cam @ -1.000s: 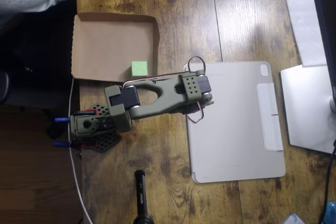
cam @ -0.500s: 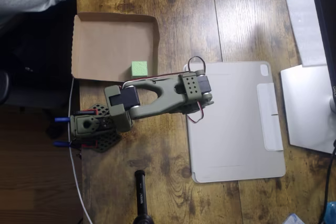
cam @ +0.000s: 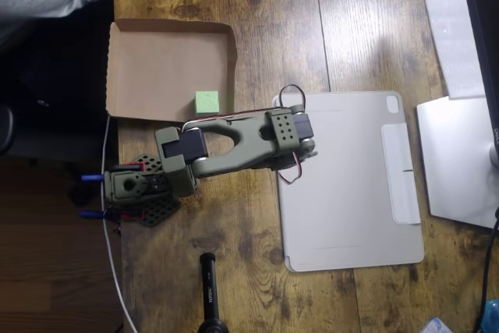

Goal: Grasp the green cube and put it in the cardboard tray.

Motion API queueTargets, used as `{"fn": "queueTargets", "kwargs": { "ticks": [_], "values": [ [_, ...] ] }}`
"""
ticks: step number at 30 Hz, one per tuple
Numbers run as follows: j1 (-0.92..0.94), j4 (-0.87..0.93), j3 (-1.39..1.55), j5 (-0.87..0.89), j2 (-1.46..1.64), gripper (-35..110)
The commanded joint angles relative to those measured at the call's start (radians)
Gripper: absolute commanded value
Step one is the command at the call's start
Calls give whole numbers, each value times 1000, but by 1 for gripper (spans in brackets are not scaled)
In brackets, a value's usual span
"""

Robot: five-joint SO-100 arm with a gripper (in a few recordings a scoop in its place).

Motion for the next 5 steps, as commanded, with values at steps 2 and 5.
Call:
{"fn": "queueTargets", "kwargs": {
  "ticks": [2, 5],
  "values": [
    [25, 3, 8, 25, 35, 0],
    [31, -8, 8, 37, 35, 0]
  ]
}}
